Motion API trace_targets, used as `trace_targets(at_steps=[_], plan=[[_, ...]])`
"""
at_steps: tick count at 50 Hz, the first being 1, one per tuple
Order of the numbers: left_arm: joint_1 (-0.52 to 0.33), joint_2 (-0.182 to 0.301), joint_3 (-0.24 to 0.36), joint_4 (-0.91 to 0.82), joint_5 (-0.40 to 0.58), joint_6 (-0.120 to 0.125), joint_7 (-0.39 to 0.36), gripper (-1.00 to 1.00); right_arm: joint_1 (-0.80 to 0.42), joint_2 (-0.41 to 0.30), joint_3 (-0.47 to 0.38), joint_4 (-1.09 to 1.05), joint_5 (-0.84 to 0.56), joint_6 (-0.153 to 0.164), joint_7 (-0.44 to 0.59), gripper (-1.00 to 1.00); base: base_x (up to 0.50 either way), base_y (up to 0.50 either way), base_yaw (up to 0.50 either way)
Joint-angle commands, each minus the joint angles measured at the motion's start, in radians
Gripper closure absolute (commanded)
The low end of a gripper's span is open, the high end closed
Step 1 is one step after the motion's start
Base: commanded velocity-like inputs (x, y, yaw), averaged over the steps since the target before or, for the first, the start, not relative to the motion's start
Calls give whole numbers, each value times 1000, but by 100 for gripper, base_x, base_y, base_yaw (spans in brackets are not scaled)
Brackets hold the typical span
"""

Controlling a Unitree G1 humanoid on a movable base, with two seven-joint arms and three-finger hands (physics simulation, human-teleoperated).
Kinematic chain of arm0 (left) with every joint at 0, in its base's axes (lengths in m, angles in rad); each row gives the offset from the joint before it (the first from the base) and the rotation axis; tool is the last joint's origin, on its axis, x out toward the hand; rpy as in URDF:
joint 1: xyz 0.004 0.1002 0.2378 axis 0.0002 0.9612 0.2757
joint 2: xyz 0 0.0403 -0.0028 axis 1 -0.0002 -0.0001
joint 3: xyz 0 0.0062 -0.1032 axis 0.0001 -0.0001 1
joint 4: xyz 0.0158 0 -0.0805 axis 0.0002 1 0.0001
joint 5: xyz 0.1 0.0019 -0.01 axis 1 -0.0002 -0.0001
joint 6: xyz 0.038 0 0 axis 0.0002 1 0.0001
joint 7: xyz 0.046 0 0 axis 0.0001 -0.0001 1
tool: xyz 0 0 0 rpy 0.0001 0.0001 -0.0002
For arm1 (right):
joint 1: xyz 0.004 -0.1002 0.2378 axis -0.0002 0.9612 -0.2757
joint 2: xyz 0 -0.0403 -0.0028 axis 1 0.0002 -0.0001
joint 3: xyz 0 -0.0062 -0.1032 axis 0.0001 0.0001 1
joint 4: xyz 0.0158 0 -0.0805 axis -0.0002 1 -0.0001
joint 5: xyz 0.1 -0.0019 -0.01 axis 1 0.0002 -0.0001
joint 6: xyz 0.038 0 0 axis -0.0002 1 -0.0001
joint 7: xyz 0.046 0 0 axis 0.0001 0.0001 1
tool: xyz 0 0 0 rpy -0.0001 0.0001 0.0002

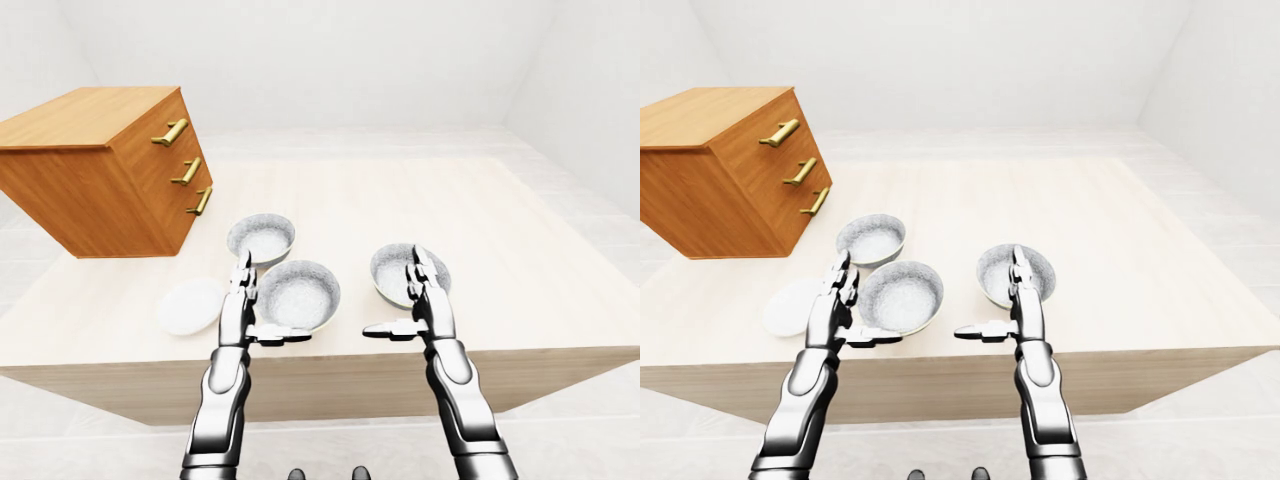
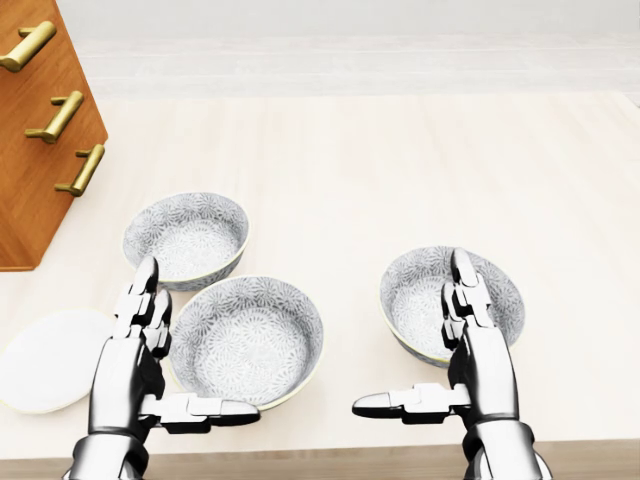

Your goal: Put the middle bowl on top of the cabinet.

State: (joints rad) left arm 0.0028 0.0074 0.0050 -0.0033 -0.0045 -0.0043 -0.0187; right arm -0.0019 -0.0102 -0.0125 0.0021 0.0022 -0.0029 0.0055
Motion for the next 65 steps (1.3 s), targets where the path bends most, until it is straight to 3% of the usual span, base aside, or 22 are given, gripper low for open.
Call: trace_targets(at_steps=[1,3,4,5,6,8,11,13,15,16,17,22,23,28,38,42,46,50,55,60,65], plan=[[-7,9,44,-28,-57,48,-31,-100,6,-13,-26,-19,15,10,18,-100,0,0,0],[-1,15,44,-46,-56,31,-37,-100,3,-12,-28,-10,16,4,20,-100,0,0,0],[10,6,45,-84,-114,33,-78,-100,3,-12,-30,-9,14,1,18,-100,0,0,0],[22,9,36,-115,-105,37,-79,-100,7,-14,-37,-24,12,4,10,-100,0,0,0],[32,13,21,-114,-80,15,-85,-100,8,-14,-38,-25,12,5,10,-100,0,0,0],[38,11,21,-118,-83,16,-91,-100,10,-12,-30,-14,12,-1,20,-100,0,0,0],[26,4,65,-173,-180,92,-94,-100,32,-21,-15,-97,-50,7,-5,-100,0,0,0],[28,10,81,-184,-192,92,-96,-100,30,-18,-7,-117,-64,42,-1,-100,0,0,0],[28,17,97,-221,-231,92,-103,-100,33,-20,8,-137,-106,33,-9,-100,0,0,0],[38,22,92,-237,-204,92,-98,-100,33,-15,1,-165,-95,23,-7,-100,0,0,0],[50,22,92,-259,-184,92,-84,-100,30,-15,-1,-165,-95,37,-3,-100,0,0,0],[100,11,95,-366,-217,92,-90,-100,42,-6,-18,-234,-82,48,-10,-100,0,0,0],[116,2,97,-428,-244,92,-80,-100,46,9,-29,-269,-34,70,-1,-100,0,0,0],[151,-8,86,-491,-230,92,-69,-100,63,7,10,-311,-87,89,-11,-100,0,0,0],[147,-13,107,-546,-259,92,-41,-100,96,4,21,-504,-93,90,5,-100,0,0,0],[117,-15,138,-532,-219,92,65,-100,97,3,25,-543,-96,90,14,-100,0,0,0],[79,-5,180,-519,-275,92,78,-100,86,3,10,-595,-73,90,22,-100,0,0,0],[93,-15,196,-635,-320,92,127,-100,78,-2,18,-650,-78,90,33,-100,0,0,0],[114,-6,173,-667,-281,92,126,-100,71,-15,25,-648,-120,90,33,-100,0,0,0],[98,-6,213,-702,-321,92,140,-100,79,-7,21,-701,-117,90,46,-100,0,0,0],[110,-5,202,-742,-303,92,137,-100,65,-7,14,-734,-122,90,55,-100,0,0,0]])
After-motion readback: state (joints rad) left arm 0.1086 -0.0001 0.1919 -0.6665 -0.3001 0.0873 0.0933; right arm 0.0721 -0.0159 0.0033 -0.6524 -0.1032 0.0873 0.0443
